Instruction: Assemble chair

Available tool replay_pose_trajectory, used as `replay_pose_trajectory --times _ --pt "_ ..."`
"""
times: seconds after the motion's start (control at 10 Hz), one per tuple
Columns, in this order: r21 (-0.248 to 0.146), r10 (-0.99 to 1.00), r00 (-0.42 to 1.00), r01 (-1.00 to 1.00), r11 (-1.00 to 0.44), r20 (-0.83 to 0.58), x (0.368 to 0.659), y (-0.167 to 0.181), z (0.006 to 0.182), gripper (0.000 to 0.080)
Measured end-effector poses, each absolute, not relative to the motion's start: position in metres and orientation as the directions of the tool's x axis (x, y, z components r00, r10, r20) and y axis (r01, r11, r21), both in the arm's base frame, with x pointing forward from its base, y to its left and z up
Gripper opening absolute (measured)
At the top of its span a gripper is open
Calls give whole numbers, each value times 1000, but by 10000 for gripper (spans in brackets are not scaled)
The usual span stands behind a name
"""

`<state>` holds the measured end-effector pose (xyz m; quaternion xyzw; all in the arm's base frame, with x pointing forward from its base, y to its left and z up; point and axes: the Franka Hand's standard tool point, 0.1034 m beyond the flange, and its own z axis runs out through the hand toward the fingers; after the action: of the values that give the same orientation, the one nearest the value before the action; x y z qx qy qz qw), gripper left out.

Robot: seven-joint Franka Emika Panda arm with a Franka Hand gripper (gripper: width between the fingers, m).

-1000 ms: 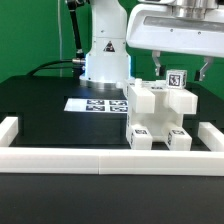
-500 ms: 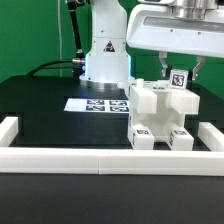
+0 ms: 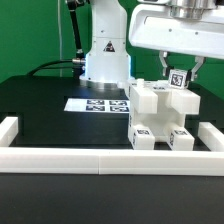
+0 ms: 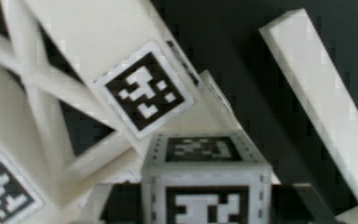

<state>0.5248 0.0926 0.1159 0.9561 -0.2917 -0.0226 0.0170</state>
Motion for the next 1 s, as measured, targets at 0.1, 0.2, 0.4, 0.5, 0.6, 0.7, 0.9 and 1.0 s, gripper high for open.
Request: replay_pose_trajectory --times 0.1,0.2,0.4,0.5,0.6,0.7,0.9,1.0 --pt "47 -631 775 -629 -776 -30 525 93 116 288" --pt "48 -673 739 -672 -739 -28 525 93 116 288" --pt "50 -788 615 -787 -615 -22 525 94 116 288" --pt "49 -817 576 -816 -577 -21 525 95 116 288" --pt "49 -855 519 -853 -519 -20 525 95 116 288" --pt "47 -874 485 -873 -486 -22 525 96 116 288" --pt "48 -935 355 -933 -356 -21 525 97 116 288" --pt "47 -946 323 -945 -324 -24 525 98 116 288"
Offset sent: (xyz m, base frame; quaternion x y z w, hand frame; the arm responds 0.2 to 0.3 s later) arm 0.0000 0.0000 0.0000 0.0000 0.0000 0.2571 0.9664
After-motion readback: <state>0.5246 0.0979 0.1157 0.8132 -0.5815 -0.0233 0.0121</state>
